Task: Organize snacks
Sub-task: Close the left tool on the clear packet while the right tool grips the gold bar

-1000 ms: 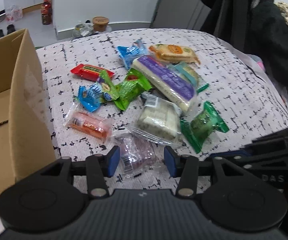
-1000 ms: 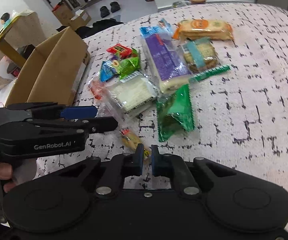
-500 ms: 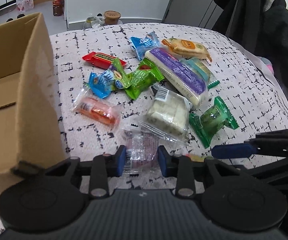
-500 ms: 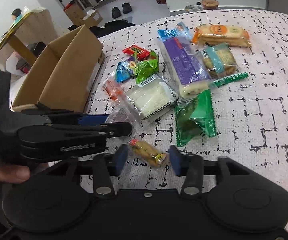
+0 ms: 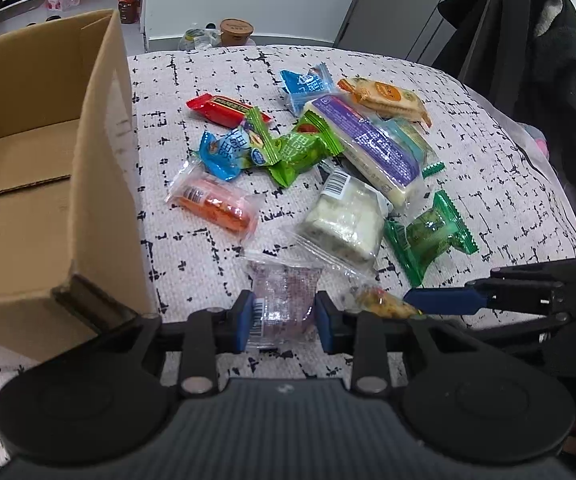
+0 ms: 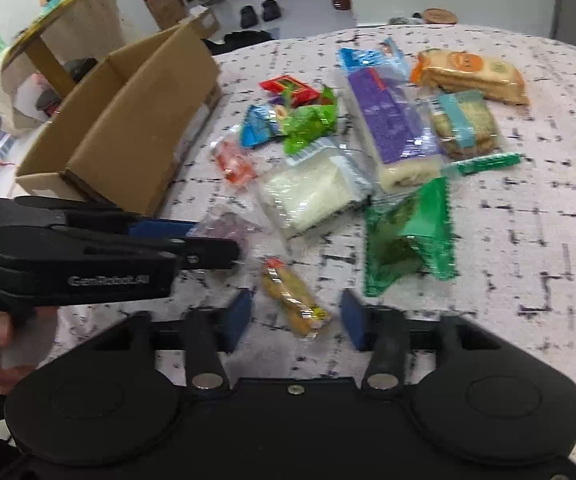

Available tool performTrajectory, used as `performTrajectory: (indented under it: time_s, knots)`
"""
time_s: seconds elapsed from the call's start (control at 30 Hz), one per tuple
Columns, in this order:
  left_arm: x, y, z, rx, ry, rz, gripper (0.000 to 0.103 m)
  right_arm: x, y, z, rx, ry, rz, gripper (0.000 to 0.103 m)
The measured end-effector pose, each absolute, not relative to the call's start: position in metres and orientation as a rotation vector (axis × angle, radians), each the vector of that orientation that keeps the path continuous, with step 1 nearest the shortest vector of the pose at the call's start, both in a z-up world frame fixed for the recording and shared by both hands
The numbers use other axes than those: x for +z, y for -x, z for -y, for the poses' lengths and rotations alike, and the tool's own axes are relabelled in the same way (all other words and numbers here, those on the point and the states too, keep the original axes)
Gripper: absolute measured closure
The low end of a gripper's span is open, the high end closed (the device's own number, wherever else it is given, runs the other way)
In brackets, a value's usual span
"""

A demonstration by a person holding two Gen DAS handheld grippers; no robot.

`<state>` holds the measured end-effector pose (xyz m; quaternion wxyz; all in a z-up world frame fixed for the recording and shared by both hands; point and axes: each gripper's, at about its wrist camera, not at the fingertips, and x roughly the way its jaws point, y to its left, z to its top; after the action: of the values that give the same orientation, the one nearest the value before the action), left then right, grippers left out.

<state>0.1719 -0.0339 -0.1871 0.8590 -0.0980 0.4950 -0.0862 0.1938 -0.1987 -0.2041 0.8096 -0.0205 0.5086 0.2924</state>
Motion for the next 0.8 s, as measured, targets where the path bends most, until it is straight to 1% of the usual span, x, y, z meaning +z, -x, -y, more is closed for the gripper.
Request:
performTrajectory:
  time_s: [0.1,0.23,0.8]
  knots:
    - [-0.186,-0.171,0.032,-0.177,0.211,-1.039,0.071,-0.203,-0.194,0.205,0.627,0.010,-1.101,0.077]
    - [-0.184,-0.170,0.030,-0.182,0.213,-1.031,0.071,-0.198,-0.187,0.213,0.612,-0.014,-1.090,0.080]
    - [-0.141,-0.161,0.022,-0.221,0.196,-0.895,0.075,-0.151,-0.184,0.215,0.599,-0.068,-0.972,0.081]
